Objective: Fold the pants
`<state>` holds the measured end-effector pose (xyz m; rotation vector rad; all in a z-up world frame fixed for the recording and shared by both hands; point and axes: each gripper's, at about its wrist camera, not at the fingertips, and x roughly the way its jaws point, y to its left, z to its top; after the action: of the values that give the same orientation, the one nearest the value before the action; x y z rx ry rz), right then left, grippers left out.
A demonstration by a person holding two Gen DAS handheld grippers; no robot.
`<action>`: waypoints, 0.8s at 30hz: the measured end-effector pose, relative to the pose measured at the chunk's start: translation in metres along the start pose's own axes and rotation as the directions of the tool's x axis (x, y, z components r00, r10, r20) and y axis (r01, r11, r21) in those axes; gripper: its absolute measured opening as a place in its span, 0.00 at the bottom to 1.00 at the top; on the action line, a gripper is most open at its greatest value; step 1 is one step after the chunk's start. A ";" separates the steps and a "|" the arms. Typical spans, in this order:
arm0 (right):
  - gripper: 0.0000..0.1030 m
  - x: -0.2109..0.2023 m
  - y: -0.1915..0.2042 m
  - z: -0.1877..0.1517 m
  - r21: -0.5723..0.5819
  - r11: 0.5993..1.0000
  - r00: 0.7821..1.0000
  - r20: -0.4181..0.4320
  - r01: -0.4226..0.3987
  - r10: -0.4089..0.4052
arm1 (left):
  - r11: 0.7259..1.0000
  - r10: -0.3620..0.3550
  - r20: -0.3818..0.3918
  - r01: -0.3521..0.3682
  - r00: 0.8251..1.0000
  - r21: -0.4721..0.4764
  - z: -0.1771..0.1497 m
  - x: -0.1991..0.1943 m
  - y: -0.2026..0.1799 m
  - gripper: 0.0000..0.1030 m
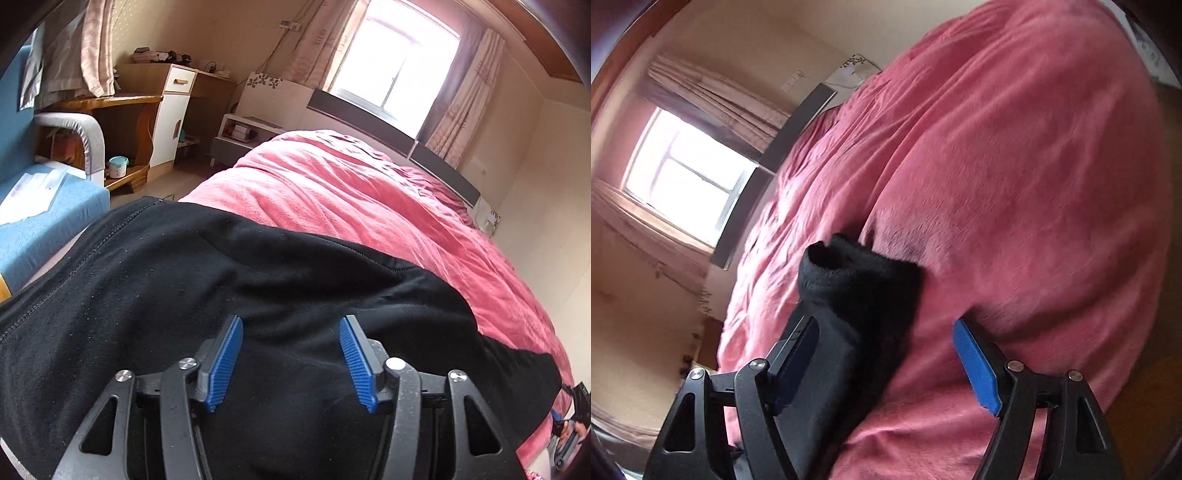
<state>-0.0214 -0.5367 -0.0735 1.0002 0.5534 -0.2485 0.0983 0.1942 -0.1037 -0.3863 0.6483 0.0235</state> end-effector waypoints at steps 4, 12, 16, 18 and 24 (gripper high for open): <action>0.74 0.019 0.011 -0.006 -0.022 1.000 1.000 -0.006 0.001 -0.002 | 0.997 0.019 -0.014 -0.018 1.000 0.071 -0.005 0.002 -0.013 0.66; 0.21 0.040 0.042 -0.006 -0.077 0.997 0.999 -0.045 0.007 -0.011 | 0.995 0.034 -0.022 -0.032 0.999 0.099 -0.008 0.003 -0.016 0.66; 0.18 0.027 0.066 -0.007 -0.099 0.995 1.000 -0.020 0.014 -0.017 | 0.997 0.015 -0.011 -0.014 1.000 0.070 -0.006 0.001 -0.011 0.66; 0.18 0.020 0.080 -0.005 -0.114 0.993 1.000 -0.004 0.010 -0.010 | 0.999 0.009 0.001 -0.009 1.000 0.047 -0.004 -0.001 -0.007 0.66; 0.18 -0.002 0.142 -0.019 -0.233 0.972 0.999 0.049 0.019 -0.008 | 0.999 0.018 0.039 -0.017 0.999 -0.029 0.002 -0.009 0.005 0.66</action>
<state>0.0332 -0.4461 0.0226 0.7606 0.5325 -0.2131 0.0919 0.2007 -0.0984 -0.4071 0.6129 0.0569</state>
